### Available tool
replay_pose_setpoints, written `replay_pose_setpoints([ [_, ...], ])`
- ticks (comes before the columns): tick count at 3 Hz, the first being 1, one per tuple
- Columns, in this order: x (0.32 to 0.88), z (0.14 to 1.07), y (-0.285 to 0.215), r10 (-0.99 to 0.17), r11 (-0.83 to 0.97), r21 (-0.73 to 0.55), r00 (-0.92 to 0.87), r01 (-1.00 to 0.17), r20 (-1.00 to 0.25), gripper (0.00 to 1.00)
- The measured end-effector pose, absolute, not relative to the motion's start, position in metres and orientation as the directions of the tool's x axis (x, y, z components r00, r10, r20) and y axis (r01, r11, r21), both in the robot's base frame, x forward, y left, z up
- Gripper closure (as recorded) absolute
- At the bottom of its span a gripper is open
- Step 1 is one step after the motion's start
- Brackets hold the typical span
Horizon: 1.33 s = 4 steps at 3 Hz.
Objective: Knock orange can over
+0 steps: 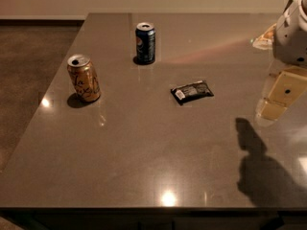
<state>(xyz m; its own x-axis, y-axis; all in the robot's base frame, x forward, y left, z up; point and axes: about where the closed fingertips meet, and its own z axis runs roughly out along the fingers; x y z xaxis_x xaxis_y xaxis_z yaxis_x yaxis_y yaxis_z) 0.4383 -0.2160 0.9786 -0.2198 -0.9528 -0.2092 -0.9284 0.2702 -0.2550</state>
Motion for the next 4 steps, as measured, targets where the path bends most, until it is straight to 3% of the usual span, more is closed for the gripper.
replay_pose_setpoints([
  [2,0.445,0.981,-0.21,-0.955,0.26,-0.241,-0.212,-0.935,-0.209,0.0],
  [3,0.476,0.987,-0.184,-0.944,0.242,-0.216,-0.178,-0.946,-0.28,0.0],
  [4,0.521,0.994,-0.119,-0.919,0.183,-0.188,-0.1,-0.965,-0.381,0.0],
])
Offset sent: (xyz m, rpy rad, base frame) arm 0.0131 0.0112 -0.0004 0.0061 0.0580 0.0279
